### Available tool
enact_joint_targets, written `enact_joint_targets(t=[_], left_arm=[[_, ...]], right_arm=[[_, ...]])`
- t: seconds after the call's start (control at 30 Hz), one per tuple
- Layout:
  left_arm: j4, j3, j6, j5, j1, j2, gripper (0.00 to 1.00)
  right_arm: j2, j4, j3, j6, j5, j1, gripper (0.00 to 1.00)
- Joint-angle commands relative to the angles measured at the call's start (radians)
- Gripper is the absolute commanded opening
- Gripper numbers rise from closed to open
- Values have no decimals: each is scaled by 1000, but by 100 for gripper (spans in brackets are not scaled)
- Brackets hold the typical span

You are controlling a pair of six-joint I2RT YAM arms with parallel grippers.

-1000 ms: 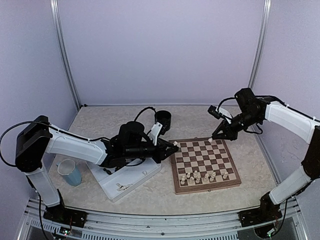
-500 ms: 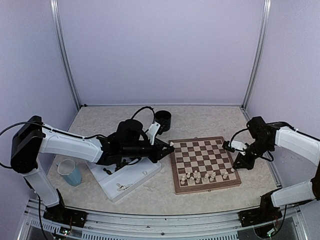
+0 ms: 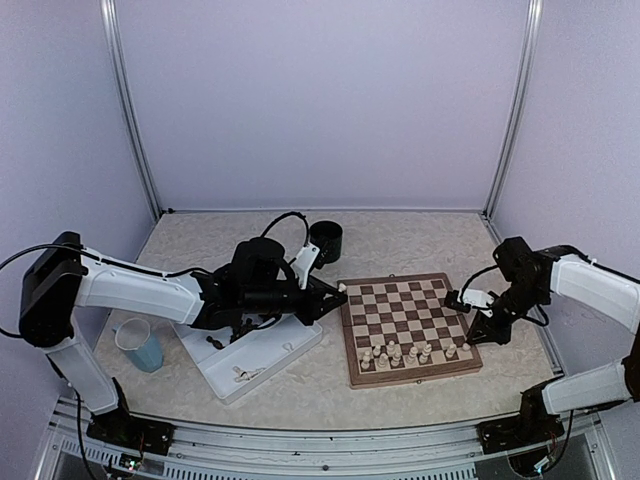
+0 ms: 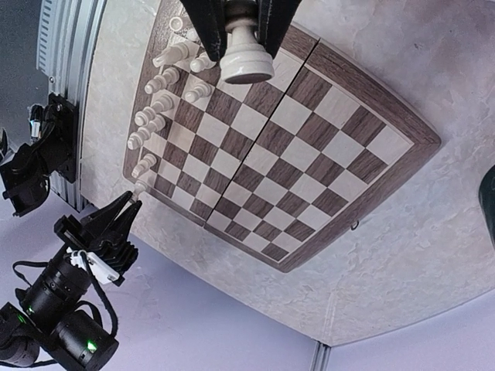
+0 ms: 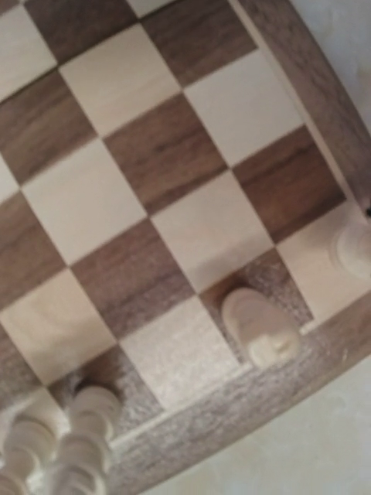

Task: Set up the chess pieces on the board
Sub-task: Place the rook at h1.

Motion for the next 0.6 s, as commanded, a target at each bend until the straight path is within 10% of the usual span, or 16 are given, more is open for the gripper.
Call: enact_joint_targets(t=[0.0,0.57], left_arm=[[-2,1,4,-11,5,-34,6],[-9,2,-2,-8,5,-24,6]], right_arm=[[-7,-27,-15,-44,-30,2,11],[41,20,-38,-31,-6,47,26]])
